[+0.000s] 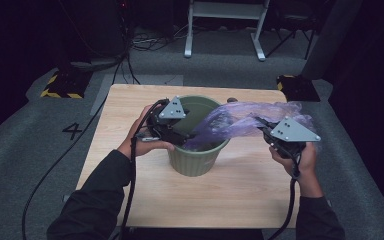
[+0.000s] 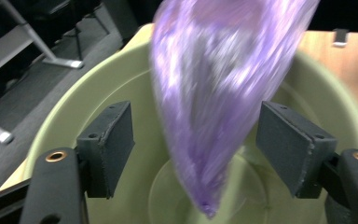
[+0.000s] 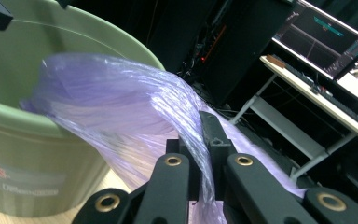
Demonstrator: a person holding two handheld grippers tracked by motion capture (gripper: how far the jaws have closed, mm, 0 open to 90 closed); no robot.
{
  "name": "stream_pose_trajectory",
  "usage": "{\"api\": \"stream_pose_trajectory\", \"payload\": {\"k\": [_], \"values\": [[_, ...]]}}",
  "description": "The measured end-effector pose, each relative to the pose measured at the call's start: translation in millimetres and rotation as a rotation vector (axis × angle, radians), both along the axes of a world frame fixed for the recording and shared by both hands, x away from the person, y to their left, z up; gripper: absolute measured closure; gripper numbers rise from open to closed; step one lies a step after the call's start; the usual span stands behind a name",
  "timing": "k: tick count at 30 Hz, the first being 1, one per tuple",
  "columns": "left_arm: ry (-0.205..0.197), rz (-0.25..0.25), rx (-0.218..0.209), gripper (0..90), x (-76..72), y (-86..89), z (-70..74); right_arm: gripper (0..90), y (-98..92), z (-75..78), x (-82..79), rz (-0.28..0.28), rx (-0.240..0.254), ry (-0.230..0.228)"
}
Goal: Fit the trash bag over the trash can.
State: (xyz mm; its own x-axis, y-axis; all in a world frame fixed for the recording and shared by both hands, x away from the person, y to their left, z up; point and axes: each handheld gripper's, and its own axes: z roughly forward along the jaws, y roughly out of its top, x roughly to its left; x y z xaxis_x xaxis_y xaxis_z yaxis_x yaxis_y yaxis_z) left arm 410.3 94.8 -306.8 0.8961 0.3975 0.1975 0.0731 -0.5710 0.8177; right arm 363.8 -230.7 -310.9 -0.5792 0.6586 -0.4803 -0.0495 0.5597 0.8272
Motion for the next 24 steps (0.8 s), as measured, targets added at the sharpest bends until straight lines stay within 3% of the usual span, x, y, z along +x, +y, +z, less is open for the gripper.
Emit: {"api": "stream_pose_trajectory", "payload": {"k": [7, 12, 16, 18, 24], "values": [[-0.022, -0.079, 0.013, 26.2, -10.5, -28.6, 5.7, 88.7, 28.4, 1.7, 2.1, 0.047, -0.037, -0.014], [-0.020, -0.088, 0.036, 28.1, -12.2, -44.1, 3.2, 88.6, 42.3, 1.7, 1.4, 0.083, -0.045, -0.012], [-0.035, -0.070, 0.070, 51.8, -12.8, -50.9, 0.5, 87.8, 50.3, 2.1, -0.4, 0.120, -0.029, -0.008], [-0.064, -0.066, 0.084, 65.6, -14.9, -50.9, 0.3, 86.5, 53.2, 2.3, -1.9, 0.129, -0.027, -0.009], [-0.073, -0.065, 0.113, 88.7, -17.0, -49.7, -1.7, 79.2, 57.3, 1.8, -7.7, 0.176, -0.011, -0.006]]}}
